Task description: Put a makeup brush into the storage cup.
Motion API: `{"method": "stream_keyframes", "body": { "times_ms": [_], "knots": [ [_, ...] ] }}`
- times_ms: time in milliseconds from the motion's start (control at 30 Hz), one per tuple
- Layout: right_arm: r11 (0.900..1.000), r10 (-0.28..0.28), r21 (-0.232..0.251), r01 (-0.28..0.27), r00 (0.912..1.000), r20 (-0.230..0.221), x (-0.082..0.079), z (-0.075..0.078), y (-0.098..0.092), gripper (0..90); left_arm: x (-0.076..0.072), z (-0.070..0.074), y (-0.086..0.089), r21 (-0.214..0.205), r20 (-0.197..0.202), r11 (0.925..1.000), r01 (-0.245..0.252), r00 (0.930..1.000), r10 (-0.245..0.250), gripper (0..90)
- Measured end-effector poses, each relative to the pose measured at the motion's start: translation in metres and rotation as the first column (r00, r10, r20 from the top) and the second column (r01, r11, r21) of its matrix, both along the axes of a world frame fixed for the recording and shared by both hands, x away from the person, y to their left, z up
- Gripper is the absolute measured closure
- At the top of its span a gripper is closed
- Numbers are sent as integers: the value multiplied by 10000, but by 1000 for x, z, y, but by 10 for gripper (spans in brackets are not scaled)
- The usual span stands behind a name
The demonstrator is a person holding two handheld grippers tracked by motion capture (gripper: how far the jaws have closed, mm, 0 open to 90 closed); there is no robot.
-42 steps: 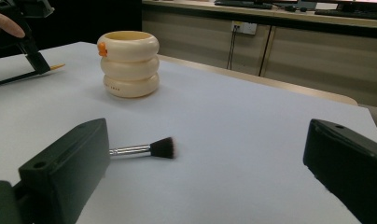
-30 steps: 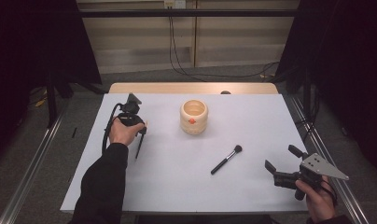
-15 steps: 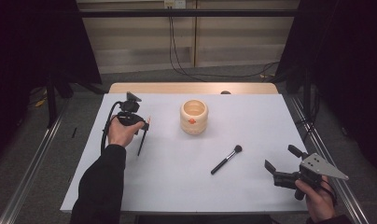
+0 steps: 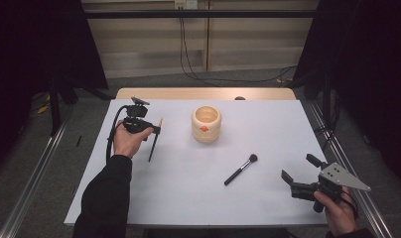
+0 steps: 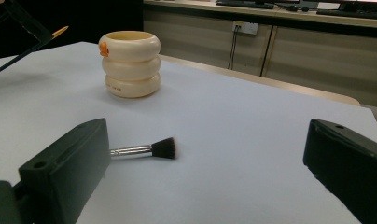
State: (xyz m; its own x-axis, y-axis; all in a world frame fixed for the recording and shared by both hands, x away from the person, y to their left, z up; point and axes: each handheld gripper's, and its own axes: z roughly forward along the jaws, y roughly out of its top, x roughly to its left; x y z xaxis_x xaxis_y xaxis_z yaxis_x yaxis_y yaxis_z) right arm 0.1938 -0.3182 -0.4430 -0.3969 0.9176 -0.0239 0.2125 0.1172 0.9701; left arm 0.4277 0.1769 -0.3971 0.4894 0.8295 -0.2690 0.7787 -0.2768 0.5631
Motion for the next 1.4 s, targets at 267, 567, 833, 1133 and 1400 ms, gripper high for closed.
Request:
{"method": "stream_keyframes", "body": {
  "times_ms": [267,567,833,1133,1400],
  "knots": [
    [10000,-13,4,13,10000,-21,0,0,0,0,-5,9,2,-405,848,9990,193,9963,-159,841],
    [10000,22,14,-22,10000,-32,0,0,-1,0,-14,17,6,-882,2044,9960,156,9789,27,841],
    [10000,30,-10,-30,10000,6,0,0,-1,0,-23,25,8,-1313,3075,9911,204,9513,211,841],
    [10000,-3,-6,3,10000,-9,0,0,-1,0,-34,31,11,-1979,4007,9796,362,9150,471,840],
    [10000,16,0,-16,10000,9,0,0,0,0,-44,36,12,-2237,4683,9730,571,8818,559,840]
  ]
}}
